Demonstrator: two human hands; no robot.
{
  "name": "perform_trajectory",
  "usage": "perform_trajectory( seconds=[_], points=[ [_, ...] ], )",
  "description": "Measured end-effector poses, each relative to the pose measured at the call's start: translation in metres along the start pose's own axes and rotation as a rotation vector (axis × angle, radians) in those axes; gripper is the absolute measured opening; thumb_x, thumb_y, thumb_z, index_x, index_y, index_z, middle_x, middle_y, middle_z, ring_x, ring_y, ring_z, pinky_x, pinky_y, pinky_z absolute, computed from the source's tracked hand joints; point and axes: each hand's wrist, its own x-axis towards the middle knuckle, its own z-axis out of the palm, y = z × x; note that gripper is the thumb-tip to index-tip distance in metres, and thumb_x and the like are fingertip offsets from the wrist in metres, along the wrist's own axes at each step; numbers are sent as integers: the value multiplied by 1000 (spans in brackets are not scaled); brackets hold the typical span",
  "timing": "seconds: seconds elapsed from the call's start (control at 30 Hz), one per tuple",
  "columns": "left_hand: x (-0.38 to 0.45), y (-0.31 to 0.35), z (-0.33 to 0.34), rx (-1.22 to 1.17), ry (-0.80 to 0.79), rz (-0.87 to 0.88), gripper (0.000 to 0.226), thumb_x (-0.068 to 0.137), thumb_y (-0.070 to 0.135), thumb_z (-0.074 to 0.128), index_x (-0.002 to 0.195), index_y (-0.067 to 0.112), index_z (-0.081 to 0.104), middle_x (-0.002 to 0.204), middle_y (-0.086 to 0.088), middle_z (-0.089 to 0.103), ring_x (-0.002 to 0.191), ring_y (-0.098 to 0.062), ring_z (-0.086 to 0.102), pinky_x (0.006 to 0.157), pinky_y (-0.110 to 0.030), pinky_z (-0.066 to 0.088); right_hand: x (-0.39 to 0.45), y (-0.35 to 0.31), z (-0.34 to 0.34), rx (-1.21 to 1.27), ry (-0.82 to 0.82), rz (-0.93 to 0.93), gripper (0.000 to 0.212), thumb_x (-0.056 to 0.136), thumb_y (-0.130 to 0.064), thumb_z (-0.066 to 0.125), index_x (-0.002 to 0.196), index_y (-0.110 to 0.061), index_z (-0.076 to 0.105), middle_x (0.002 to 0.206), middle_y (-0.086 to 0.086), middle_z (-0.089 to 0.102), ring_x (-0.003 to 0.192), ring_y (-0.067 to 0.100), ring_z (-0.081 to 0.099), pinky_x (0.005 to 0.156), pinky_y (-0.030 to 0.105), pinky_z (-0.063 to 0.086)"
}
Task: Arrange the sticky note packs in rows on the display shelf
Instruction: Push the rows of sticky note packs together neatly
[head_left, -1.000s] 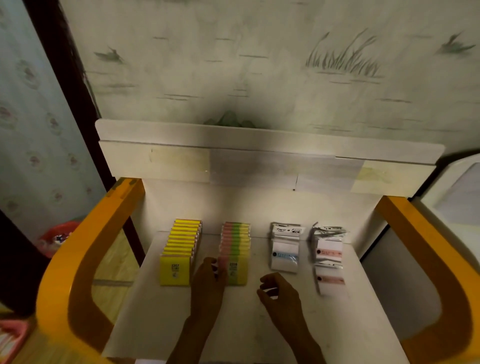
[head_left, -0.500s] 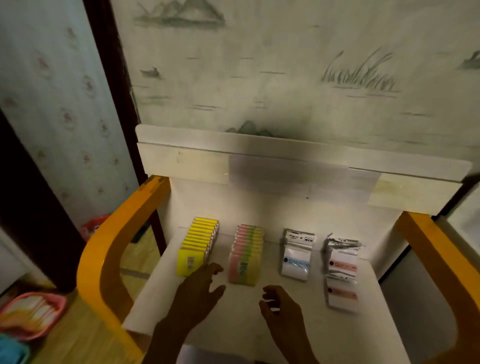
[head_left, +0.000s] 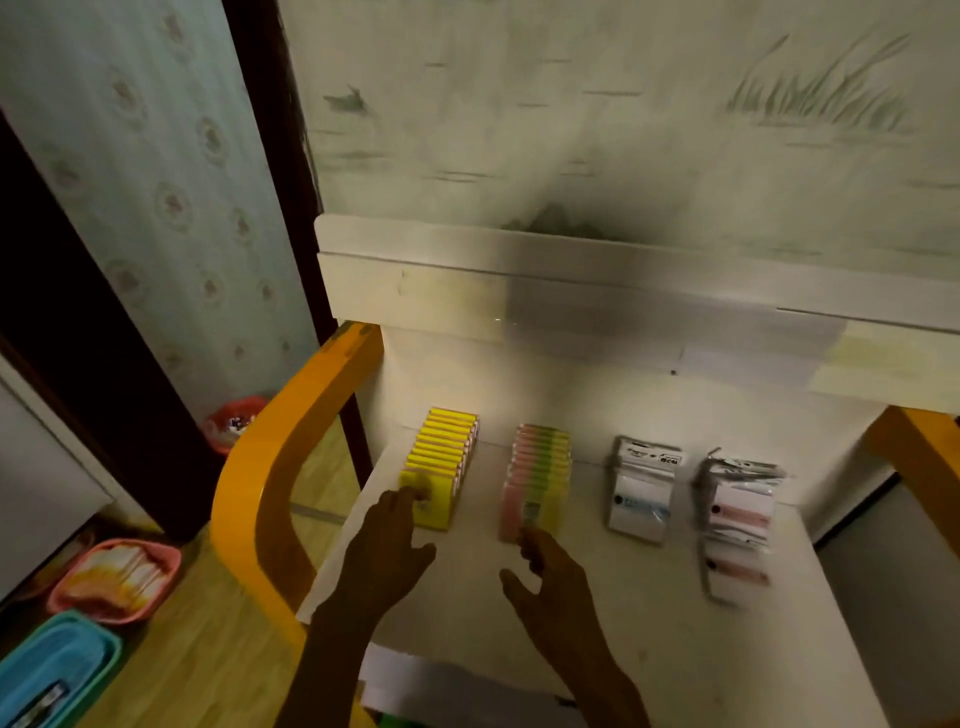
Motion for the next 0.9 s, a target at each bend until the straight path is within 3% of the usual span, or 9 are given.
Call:
perform_trajectory(
  seconds=[0.23, 0.3, 0.4, 0.5, 0.6, 0.7, 0.9],
  points=[
    [40, -42, -3, 60, -72, -82, 103, 81, 33, 74, 155, 19, 2, 154, -5, 25, 140, -24, 32, 101, -33, 42, 47, -25, 62, -90, -88, 45, 86, 82, -30, 74, 152, -15, 26, 152, 3, 37, 137, 18, 39, 113, 32, 34],
    [53, -52, -1, 91, -110, -83, 107, 81, 36, 74, 155, 19, -2, 155, -6, 23, 141, -25, 30, 102, -34, 42, 59, -28, 75, -111, -95, 65, 91, 83, -29, 74, 154, -13, 18, 157, 3, 28, 142, 17, 31, 117, 28, 27],
    [69, -63, 2, 70, -166, -88, 110, 78, 37, 77, 155, 19, 1, 157, -7, 23, 142, -28, 28, 108, -38, 39, 71, -32, 88, -129, -111, 74, 96, 83, -27, 74, 154, -12, 11, 158, -1, 22, 145, 15, 25, 112, 18, 19],
    [80, -70, 8, 5, -224, -62, 110, 71, 39, 83, 154, 21, 13, 154, -6, 31, 139, -27, 34, 109, -39, 38, 83, -33, 97, -148, -103, 37, 96, 80, -18, 76, 152, -17, 13, 150, -5, 27, 139, 13, 29, 105, 14, 19],
    [91, -75, 10, -58, -270, 3, 109, 62, 41, 87, 150, 24, 26, 150, -2, 40, 137, -25, 39, 113, -45, 33, 98, -25, 110, -82, -45, -13, 79, 72, -10, 73, 142, -24, 39, 138, -4, 51, 123, 14, 53, 95, 10, 37],
    [101, -74, 13, 17, -270, 43, 106, 61, 50, 84, 149, 27, 28, 146, 2, 45, 134, -20, 43, 112, -41, 33, 108, -25, 112, -33, 5, -21, 62, 74, -4, 67, 129, -25, 49, 122, -9, 59, 110, 9, 58, 83, 0, 37],
    [119, -75, 22, 42, -241, 52, 99, 52, 52, 83, 138, 30, 39, 126, 6, 61, 118, -20, 59, 100, -45, 47, 123, -23, 111, 67, 26, 22, 55, 77, -14, 66, 126, -32, 50, 122, -11, 62, 113, 7, 60, 90, 29, 51]
  ],
)
